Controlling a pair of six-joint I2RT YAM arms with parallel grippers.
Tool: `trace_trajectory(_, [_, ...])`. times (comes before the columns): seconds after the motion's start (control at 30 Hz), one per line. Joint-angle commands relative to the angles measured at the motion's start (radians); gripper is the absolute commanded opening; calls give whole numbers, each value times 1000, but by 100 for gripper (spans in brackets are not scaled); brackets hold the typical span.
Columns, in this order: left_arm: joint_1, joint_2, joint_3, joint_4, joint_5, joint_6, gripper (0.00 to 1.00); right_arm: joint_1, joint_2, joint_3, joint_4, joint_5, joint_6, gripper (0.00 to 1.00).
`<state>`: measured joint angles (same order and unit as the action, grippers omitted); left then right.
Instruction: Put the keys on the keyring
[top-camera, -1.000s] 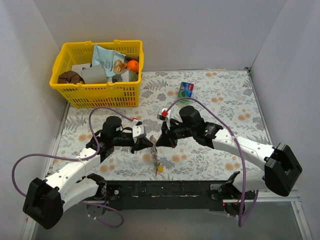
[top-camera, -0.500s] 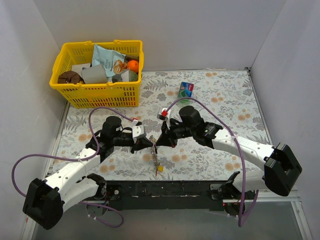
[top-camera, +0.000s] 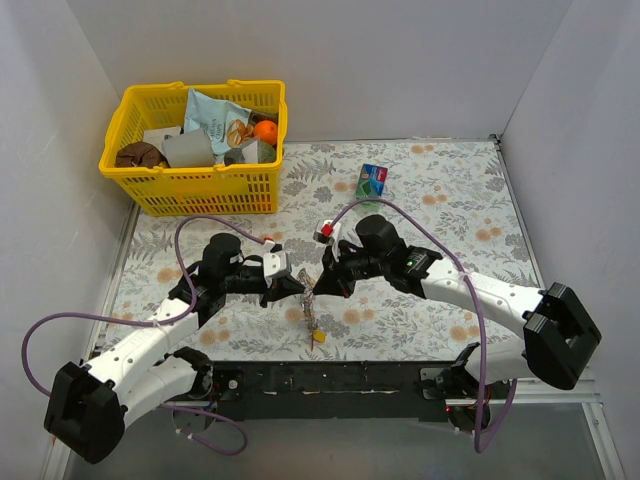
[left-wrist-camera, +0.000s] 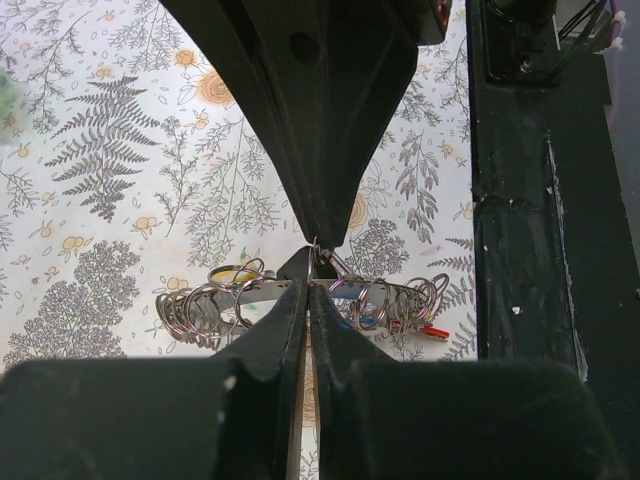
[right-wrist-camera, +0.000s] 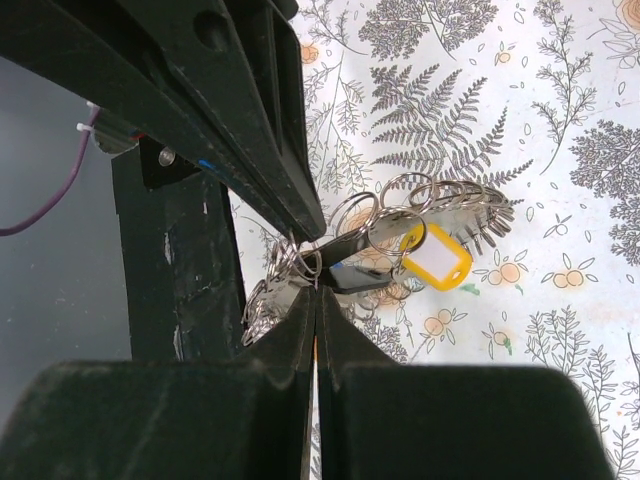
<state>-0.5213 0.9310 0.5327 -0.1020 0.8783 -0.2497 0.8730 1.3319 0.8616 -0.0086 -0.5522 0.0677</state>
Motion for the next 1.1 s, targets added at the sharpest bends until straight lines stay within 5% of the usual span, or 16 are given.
trace_trajectory(0.0, [-5, -41, 13, 16, 22, 18, 0, 4, 21, -4, 24, -12, -3, 1])
trace_trajectory(0.3, [-3, -49, 13, 16, 34, 26, 0, 4, 10, 1, 15, 20, -11, 2])
trace_trajectory(0.5, [-3, -44, 13, 18, 40, 26, 0, 4, -124, -78, 74, 101, -16, 61])
trace_trajectory(0.63, [-5, -44, 15, 19, 44, 24, 0, 4, -198, -130, 116, 198, -9, 83])
trace_trajectory(0.8, [-5, -41, 15, 22, 50, 23, 0, 4, -241, -176, 146, 171, -106, 86])
trace_trajectory(1.07, [-3, -41, 15, 25, 86, 30, 0, 3, -327, -332, 420, 17, -220, 81])
